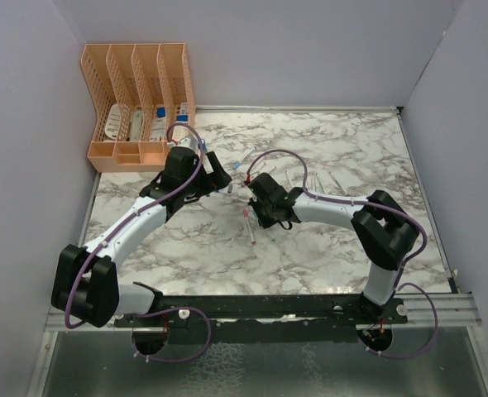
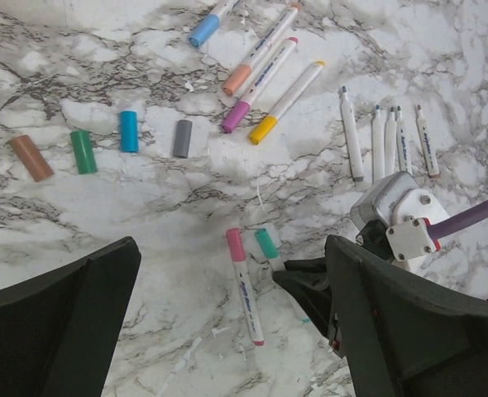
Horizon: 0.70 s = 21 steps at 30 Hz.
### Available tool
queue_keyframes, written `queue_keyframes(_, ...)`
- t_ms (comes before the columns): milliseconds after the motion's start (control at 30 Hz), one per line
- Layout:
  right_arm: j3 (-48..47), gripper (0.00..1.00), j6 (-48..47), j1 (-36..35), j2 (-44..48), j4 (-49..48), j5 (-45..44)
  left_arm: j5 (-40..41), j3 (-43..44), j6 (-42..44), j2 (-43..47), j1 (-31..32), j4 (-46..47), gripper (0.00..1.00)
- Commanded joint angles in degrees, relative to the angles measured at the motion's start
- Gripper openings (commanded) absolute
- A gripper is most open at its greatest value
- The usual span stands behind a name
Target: Open the pen caps
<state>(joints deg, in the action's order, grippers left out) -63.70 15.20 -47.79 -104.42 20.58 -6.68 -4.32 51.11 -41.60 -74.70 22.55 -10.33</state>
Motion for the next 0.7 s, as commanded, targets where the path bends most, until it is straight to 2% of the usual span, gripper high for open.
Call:
queue_keyframes(0,-0.8,0.01,-0.1,-0.2,4.0,-0.8,-2.2,-5.5,-1.8,-2.3,-0.8,-0.3,5.4,0.97)
queue_keyframes(233,-4.2,0.01,-1.5,0.2,8.2,-2.8,-0.5,-13.0,-6.2,-8.9,-3.7,0.2,14.9,0.94)
queue_keyframes(667,-5.8,0.01,-1.6,0.2,10.2,-5.3,6.5,-15.3,-5.8,-12.9,-8.3,2.0,21.4,0.88)
